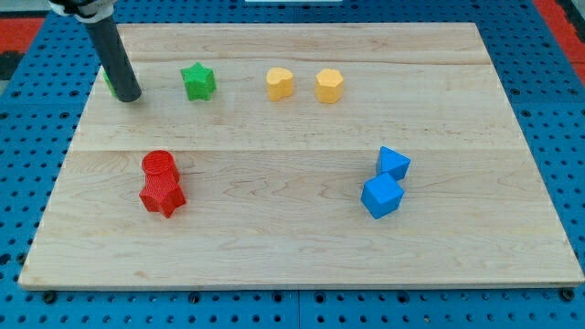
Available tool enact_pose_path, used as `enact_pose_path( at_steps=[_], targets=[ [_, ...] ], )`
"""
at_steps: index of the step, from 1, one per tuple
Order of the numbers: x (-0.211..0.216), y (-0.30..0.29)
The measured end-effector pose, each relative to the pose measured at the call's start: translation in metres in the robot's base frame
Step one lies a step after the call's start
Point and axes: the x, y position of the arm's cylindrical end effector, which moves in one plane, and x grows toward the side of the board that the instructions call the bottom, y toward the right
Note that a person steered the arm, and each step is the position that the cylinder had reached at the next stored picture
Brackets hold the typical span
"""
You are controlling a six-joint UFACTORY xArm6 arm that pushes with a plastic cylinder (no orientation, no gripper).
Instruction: Nudge the red star up a bit
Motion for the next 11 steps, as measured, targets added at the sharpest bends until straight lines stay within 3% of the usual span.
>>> enact_pose_path(
  at_steps=[1, 3, 4, 5, 8, 11],
  targets=[
    [0.003, -0.005],
    [0.138, 0.014],
    [0.171, 0.049],
    [0.21, 0.047],
    [0.187, 0.102],
    [0.176, 0.046]
  ],
)
